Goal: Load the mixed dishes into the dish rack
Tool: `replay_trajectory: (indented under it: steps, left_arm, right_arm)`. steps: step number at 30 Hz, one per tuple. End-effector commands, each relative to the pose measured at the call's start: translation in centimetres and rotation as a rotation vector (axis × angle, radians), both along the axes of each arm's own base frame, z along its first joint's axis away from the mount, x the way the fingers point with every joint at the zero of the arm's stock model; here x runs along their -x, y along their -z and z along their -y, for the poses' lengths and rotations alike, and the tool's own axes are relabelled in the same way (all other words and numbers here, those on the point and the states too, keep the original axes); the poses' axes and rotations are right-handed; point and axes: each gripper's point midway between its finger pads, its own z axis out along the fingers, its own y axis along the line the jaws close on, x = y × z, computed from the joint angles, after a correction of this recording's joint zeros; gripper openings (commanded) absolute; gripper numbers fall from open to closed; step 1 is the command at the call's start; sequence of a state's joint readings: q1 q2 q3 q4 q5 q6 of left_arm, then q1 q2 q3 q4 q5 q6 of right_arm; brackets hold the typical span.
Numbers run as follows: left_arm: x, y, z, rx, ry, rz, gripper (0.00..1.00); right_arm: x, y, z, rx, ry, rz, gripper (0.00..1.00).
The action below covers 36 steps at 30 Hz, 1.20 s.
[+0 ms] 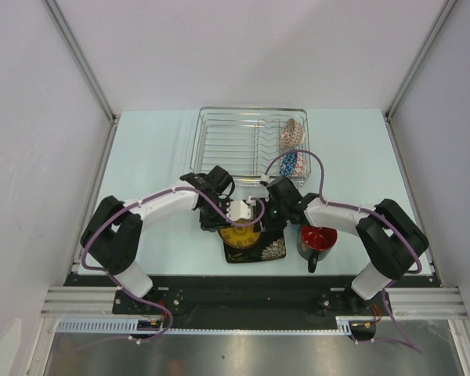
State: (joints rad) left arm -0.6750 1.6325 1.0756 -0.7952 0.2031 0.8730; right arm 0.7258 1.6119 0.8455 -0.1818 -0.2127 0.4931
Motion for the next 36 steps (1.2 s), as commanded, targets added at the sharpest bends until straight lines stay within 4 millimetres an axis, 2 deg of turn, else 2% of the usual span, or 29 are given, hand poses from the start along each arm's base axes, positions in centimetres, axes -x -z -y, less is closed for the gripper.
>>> replay_trajectory:
  steps: [1,9,16,21,28,36]
  left_arm:
    - [-0.4,-1.1,3.1,0.089,0.042,0.019,0.45]
    - [0.4,-0.7,4.2,0.103,0.042,0.008,0.45]
    - [0.9,-0.1,4.4,0.106,0.035,0.004,0.45]
    - [1.0,0.1,4.3,0.108,0.033,0.009,0.45]
    - [0.8,0.0,4.4,0.121,0.026,0.027,0.44]
    - [1.0,0.0,4.5,0.135,0.008,0.025,0.44]
  right_arm:
    - [0.9,1.3,1.0,0.009,0.004,-0.066,0.44]
    - [0.0,-1.7,-0.1,-0.161,-0.018,-0.087,0.43]
    - [0.0,-5.2,-1.7,-0.301,-0.079,-0.063,0.42]
    - [-0.2,-8.7,-2.8,-0.393,-0.111,-0.029,0.41]
    - [-0.7,-9.4,-3.2,-0.41,-0.104,-0.029,0.4]
    - [-1.5,-9.2,-4.1,-0.41,-0.107,-0.036,0.36]
